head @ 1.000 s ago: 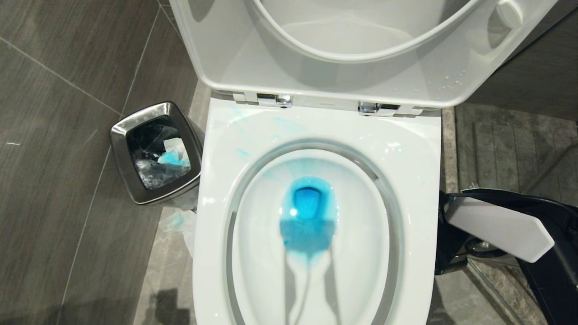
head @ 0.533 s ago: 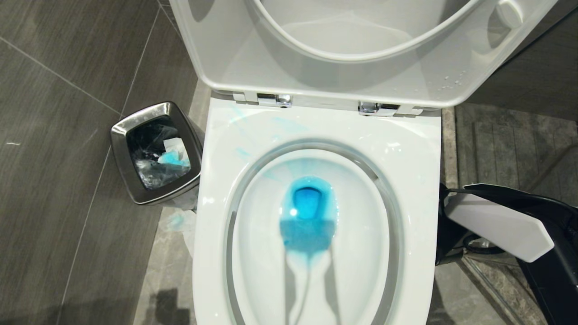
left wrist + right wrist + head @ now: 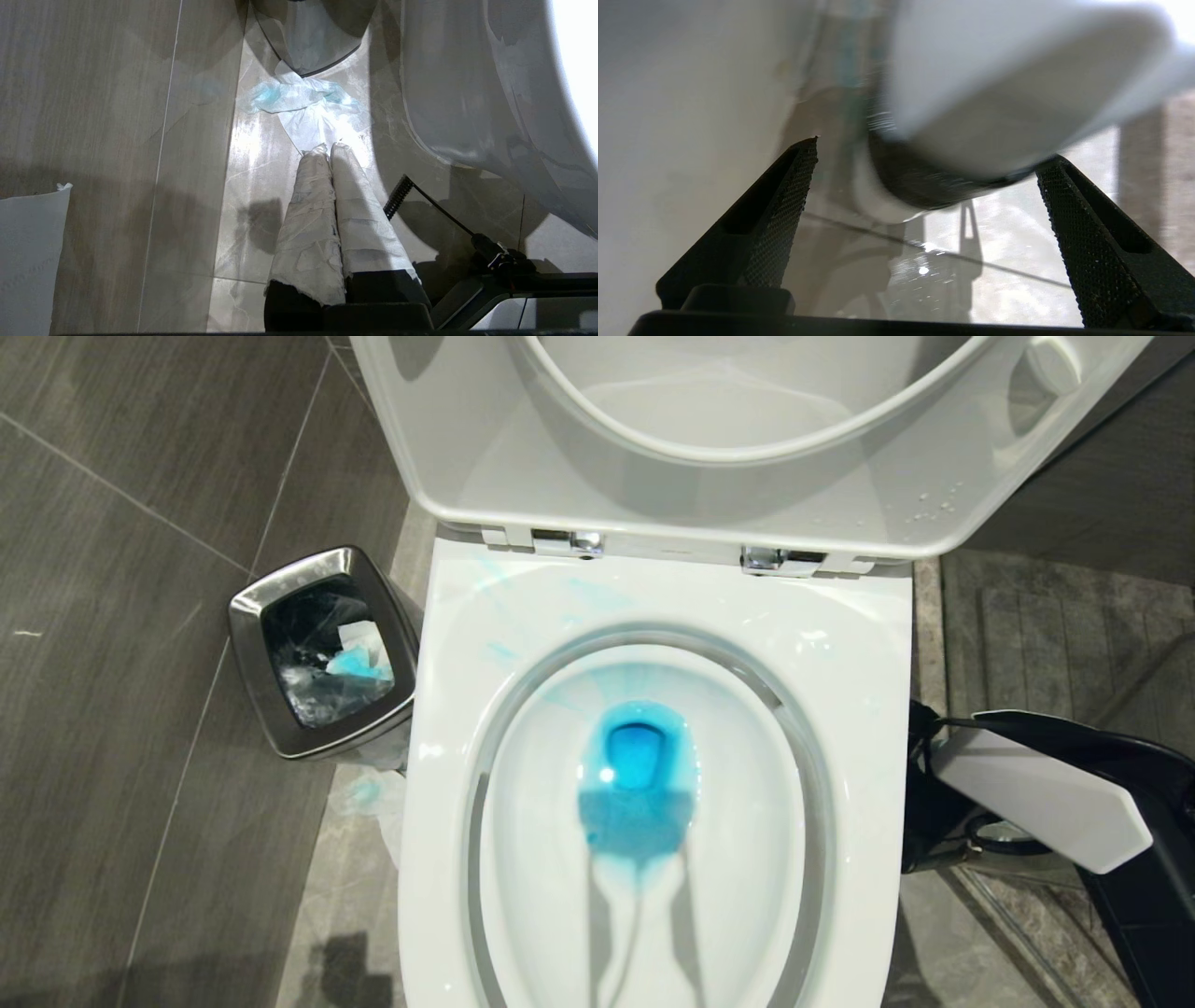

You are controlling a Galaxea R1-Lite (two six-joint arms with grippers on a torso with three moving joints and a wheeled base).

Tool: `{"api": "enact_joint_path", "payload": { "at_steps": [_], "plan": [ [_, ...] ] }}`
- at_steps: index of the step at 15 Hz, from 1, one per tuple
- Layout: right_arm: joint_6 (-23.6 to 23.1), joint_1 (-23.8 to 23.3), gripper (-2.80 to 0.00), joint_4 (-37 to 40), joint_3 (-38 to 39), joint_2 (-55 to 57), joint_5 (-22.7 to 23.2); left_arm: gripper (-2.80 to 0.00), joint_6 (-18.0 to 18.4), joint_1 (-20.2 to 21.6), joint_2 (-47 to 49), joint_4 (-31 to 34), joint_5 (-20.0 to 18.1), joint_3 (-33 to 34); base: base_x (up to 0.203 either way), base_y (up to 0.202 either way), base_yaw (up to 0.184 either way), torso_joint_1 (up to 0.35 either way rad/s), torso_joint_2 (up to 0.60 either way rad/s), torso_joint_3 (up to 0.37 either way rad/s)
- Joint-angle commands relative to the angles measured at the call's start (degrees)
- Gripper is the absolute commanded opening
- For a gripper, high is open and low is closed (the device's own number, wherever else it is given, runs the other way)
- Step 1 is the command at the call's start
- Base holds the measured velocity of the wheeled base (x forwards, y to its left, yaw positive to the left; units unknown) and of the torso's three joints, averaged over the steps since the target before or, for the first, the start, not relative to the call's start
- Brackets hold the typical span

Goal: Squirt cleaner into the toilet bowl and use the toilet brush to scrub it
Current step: Pour in the cleaning agent

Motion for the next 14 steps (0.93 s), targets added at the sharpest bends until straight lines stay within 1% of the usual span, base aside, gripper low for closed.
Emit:
{"api": "enact_joint_path", "payload": {
  "at_steps": [1, 4, 8, 14],
  "plan": [
    [-0.08, -1.25, 0.00, -0.49, -0.23, -0.63, -0.04, -2.80, -0.01, 0.01, 0.09, 0.02, 0.00, 0.00, 0.000, 0.000, 0.000, 0.000, 0.00, 0.000],
    [-0.08, -2.16, 0.00, -0.49, -2.37, -0.63, -0.09, -2.80, -0.01, 0.01, 0.09, 0.02, 0.00, 0.00, 0.000, 0.000, 0.000, 0.000, 0.00, 0.000],
    [-0.08, -2.96, 0.00, -0.49, -2.81, -0.71, -0.18, -2.80, -0.01, 0.01, 0.09, 0.02, 0.00, 0.00, 0.000, 0.000, 0.000, 0.000, 0.00, 0.000],
    [0.01, -2.68, 0.00, -0.49, -5.64, 1.51, -0.23, -2.80, -0.01, 0.01, 0.09, 0.02, 0.00, 0.00, 0.000, 0.000, 0.000, 0.000, 0.00, 0.000]
  ]
}}
